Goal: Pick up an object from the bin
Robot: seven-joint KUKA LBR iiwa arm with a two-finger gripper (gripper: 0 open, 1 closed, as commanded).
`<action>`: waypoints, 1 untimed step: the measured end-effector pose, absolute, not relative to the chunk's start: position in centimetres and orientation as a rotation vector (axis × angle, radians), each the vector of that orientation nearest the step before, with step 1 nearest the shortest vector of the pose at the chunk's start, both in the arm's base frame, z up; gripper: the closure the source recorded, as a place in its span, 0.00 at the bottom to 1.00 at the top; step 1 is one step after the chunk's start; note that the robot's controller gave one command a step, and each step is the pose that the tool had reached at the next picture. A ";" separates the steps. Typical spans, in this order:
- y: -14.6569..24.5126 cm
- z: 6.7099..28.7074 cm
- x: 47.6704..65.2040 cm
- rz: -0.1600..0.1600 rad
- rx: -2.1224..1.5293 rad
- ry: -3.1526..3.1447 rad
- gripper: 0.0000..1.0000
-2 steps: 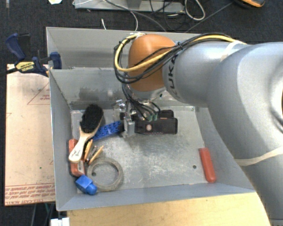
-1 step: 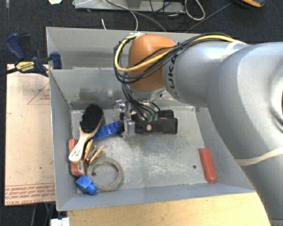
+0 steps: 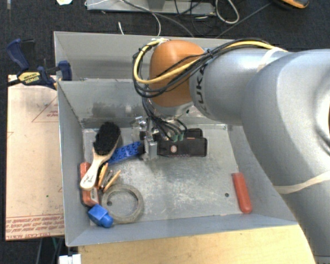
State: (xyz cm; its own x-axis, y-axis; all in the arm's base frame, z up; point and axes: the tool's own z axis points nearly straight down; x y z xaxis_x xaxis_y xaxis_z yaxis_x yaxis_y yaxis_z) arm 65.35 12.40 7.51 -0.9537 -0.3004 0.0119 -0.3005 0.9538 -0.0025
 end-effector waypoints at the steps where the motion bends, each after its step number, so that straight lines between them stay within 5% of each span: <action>1: 12.4 7.5 65.3 0.007 0.476 -3.094 1.00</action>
Offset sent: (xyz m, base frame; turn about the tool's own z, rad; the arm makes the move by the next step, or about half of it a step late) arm 0.0000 0.0000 0.0000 0.0000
